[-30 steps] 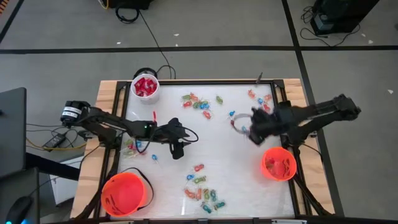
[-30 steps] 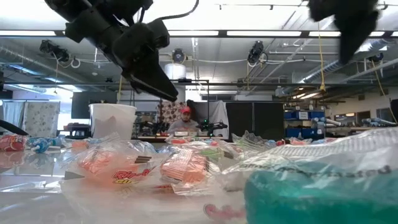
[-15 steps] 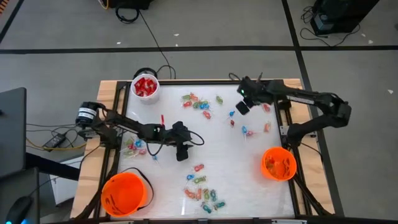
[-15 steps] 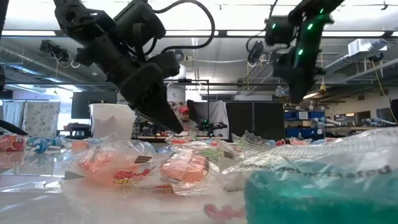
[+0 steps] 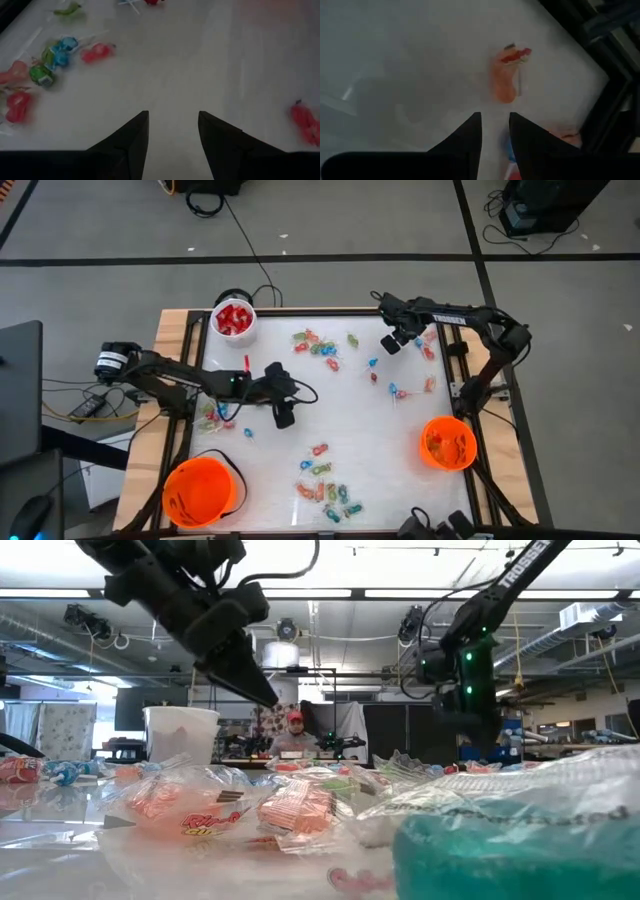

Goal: Sort candy by brand, put in halloween buckets
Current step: Put the orange candy into the right orange bucket

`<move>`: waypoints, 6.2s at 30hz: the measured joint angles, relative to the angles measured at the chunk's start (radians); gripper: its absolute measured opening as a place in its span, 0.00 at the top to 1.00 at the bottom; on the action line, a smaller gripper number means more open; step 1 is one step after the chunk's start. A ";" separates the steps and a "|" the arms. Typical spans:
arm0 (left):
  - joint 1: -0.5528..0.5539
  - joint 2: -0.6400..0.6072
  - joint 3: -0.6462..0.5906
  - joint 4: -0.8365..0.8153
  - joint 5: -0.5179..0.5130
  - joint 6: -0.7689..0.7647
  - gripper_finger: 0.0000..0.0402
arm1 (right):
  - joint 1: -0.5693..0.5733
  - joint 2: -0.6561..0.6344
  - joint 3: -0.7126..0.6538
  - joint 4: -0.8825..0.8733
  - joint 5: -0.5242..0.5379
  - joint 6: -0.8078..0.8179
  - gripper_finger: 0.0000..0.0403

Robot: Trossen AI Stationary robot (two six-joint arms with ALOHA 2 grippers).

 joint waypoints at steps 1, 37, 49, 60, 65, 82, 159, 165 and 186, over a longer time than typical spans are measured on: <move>-0.003 0.001 0.000 0.004 0.000 0.001 0.56 | -0.001 0.000 0.000 -0.001 0.010 -0.009 0.73; -0.005 0.001 0.000 0.045 0.014 0.050 0.56 | -0.123 0.016 -0.001 0.116 -0.171 -0.085 0.84; -0.005 0.001 0.000 0.045 0.014 0.051 0.56 | -0.149 0.016 -0.054 0.173 -0.144 -0.077 0.66; -0.012 0.002 0.000 0.045 0.015 0.027 0.56 | -0.171 0.014 -0.052 0.154 -0.315 -0.143 0.97; -0.029 0.002 0.000 0.045 0.015 0.027 0.56 | -0.110 -0.017 -0.054 0.105 -0.401 -0.168 0.99; -0.038 0.002 0.000 0.046 0.015 0.045 0.56 | 0.444 -0.589 -0.053 -0.319 -0.445 0.216 0.99; -0.042 0.002 -0.001 0.121 0.014 0.101 0.56 | 0.904 -0.985 -0.796 1.278 -0.275 -0.108 0.64; -0.042 0.002 -0.001 0.114 0.014 0.101 0.56 | 0.794 -0.985 -0.797 1.306 -0.382 -0.109 0.64; -0.036 0.002 -0.001 0.150 0.014 0.084 0.56 | 0.784 -0.985 -0.796 1.309 -0.381 0.042 0.64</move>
